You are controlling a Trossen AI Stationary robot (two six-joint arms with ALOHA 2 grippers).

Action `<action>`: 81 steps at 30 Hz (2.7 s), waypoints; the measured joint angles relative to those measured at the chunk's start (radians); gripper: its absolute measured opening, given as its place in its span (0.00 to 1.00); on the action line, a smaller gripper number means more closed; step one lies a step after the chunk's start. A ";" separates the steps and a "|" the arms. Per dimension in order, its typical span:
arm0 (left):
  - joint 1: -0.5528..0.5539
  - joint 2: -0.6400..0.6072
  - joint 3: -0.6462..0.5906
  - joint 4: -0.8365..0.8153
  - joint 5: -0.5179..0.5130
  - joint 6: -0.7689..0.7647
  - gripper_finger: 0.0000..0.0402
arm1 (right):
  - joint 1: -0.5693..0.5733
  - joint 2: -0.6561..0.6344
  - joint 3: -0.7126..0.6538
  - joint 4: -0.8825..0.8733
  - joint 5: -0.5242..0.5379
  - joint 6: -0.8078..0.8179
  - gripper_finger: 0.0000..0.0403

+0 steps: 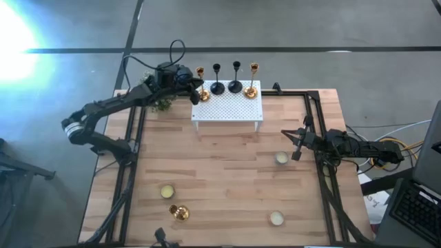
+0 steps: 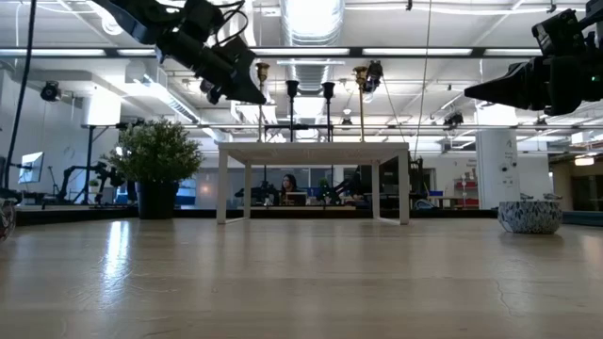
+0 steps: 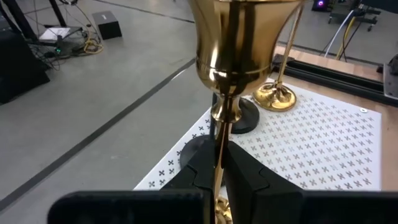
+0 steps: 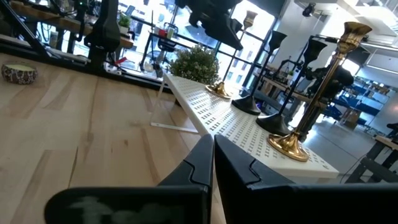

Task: Pick & Place candle stick holders
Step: Put the top gold candle holder on the shelf, then put the black scented candle on the shelf

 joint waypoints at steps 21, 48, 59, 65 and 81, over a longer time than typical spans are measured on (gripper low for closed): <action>0.034 0.042 0.069 -0.084 0.007 0.002 0.05 | 0.000 0.000 0.000 0.000 0.000 0.000 0.02; 0.035 0.041 0.067 -0.094 0.026 0.007 0.05 | 0.000 0.000 0.000 0.000 0.000 0.000 0.02; 0.036 0.044 0.061 -0.139 0.043 0.038 0.16 | 0.000 0.000 0.000 0.000 0.000 0.000 0.02; 0.037 0.046 0.062 -0.139 0.041 0.040 0.22 | 0.000 0.000 0.000 0.000 0.000 0.000 0.02; 0.040 0.010 0.064 -0.214 -0.076 0.026 0.55 | 0.000 0.000 0.000 0.000 0.000 0.000 0.02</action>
